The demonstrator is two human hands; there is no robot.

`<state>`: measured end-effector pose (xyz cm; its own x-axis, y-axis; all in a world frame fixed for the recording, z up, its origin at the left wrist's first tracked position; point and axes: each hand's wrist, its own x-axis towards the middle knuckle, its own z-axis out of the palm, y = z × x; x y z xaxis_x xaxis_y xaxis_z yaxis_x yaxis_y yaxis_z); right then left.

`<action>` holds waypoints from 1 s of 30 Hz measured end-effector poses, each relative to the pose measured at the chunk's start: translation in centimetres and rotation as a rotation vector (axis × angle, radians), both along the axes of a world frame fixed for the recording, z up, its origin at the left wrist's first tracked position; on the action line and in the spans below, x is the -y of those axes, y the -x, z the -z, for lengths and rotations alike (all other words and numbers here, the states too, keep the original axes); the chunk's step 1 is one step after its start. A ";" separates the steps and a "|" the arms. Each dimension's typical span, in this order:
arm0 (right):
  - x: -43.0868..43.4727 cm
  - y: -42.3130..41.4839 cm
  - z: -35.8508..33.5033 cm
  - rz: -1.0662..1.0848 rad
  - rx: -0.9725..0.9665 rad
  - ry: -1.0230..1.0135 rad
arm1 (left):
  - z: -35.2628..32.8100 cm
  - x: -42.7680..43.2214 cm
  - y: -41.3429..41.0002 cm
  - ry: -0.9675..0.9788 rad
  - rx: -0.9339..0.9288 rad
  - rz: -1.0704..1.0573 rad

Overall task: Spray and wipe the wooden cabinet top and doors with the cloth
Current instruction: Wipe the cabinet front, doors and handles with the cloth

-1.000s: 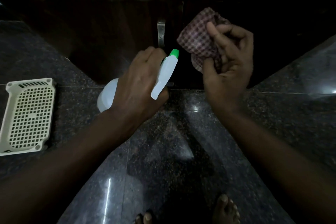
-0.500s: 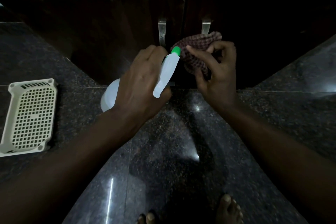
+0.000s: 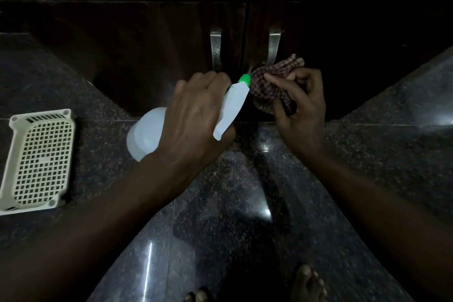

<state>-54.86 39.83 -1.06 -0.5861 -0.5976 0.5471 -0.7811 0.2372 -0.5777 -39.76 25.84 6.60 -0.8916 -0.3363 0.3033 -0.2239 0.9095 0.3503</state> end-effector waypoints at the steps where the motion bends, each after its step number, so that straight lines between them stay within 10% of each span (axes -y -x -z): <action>1: 0.0 0.0 -0.1 0.007 -0.004 0.012 | 0.0 0.0 0.0 -0.001 0.002 0.011; 30: 3.0 -0.7 -5.4 -0.059 -0.242 0.054 | -0.7 0.9 -1.5 -0.074 -0.036 -0.006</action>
